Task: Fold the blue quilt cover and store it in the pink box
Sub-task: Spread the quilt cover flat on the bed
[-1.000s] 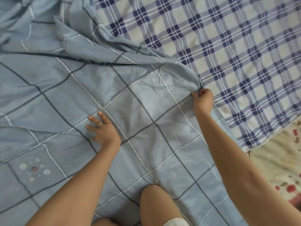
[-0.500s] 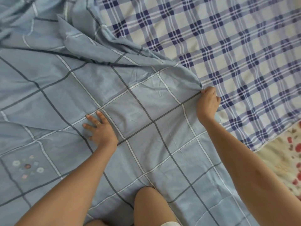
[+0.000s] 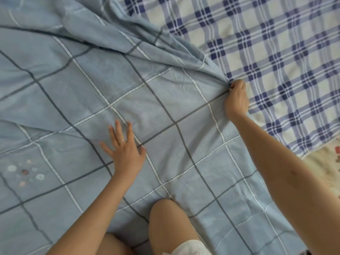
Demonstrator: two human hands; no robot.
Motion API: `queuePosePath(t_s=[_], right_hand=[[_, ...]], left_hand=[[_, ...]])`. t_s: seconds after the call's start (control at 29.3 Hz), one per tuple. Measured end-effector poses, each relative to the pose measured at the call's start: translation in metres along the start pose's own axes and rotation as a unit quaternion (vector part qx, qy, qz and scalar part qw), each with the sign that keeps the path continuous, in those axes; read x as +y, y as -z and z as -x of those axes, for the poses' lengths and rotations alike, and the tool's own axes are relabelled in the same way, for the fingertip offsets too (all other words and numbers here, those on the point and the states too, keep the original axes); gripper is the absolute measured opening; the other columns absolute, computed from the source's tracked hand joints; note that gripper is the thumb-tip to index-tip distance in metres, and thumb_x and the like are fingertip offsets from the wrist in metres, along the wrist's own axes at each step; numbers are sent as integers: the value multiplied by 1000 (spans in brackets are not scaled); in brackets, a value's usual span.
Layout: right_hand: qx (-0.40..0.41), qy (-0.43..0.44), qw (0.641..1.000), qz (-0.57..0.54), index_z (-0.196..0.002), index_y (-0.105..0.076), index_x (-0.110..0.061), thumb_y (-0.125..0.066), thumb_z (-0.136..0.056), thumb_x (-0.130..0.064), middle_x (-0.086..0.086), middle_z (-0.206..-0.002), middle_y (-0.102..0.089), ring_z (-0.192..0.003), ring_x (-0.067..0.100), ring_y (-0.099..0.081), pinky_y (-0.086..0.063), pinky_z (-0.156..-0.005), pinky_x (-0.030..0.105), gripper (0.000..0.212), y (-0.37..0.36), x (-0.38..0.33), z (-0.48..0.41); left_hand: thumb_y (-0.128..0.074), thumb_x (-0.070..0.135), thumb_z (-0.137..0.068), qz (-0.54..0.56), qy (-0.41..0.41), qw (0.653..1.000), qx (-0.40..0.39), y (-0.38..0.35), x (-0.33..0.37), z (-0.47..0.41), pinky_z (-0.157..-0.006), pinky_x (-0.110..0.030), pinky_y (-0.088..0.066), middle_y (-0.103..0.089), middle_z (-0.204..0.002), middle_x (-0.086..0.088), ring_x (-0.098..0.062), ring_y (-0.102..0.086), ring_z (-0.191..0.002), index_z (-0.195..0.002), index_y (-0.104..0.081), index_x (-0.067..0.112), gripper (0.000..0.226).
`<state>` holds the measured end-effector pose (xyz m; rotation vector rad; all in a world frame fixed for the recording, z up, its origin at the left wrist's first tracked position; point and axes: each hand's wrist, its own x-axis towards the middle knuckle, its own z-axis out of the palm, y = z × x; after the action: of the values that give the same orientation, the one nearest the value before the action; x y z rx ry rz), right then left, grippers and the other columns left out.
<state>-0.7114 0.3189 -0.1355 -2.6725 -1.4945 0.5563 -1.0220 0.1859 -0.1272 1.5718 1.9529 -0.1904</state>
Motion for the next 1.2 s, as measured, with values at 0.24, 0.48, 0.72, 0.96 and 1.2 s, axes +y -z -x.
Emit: queuePosePath(t_s=[0.24, 0.48, 0.72, 0.96, 1.2], right_hand=[[91, -190, 947, -242, -106, -48, -14, -32, -87, 2, 7, -120, -51, -95, 20, -49, -35, -77, 25, 30, 6, 9, -10], [-31, 499, 857, 123, -139, -40, -25, -40, -90, -32, 8, -143, -44, -133, 38, -35, -21, -106, 67, 50, -47, -18, 79], [-127, 53, 974, 179, -149, 13, -37, -18, -92, -67, -13, -159, 12, -146, 33, 12, 3, -107, 71, 72, -27, -39, 7], [-22, 349, 915, 203, -151, -22, -17, -34, -92, -42, 8, -157, -23, -144, 30, -23, -5, -111, 60, 65, -62, -128, 125], [-190, 853, 418, 251, -141, -42, -33, -33, -86, -40, -5, -145, -46, -137, 25, -29, 2, -111, 61, 57, -172, -162, 345]], left_hand=[[-68, 72, -60, -30, 55, 988, -140, -12, -21, 18, -98, -77, -6, 28, -155, -4, -36, 23, -141, -148, 17, 31, 129], [-52, 95, -40, -78, 91, 963, -240, -3, -20, -4, -96, -77, 9, 66, -121, -3, -34, 59, -108, -116, 57, 29, 148], [-56, 92, -41, -58, 56, 968, -240, -6, -30, -2, -92, -78, 13, 65, -122, -4, -36, 56, -113, -119, 56, 29, 150], [-73, 54, -68, -1, -110, 991, -75, -16, -64, 19, -103, -76, -7, 8, -159, -7, -27, 9, -145, -152, -8, 25, 110], [-36, 63, -78, -88, -2, 992, 89, -18, -314, 99, -101, -72, -13, -18, -158, 1, -18, 8, -146, -147, -24, 31, 77]])
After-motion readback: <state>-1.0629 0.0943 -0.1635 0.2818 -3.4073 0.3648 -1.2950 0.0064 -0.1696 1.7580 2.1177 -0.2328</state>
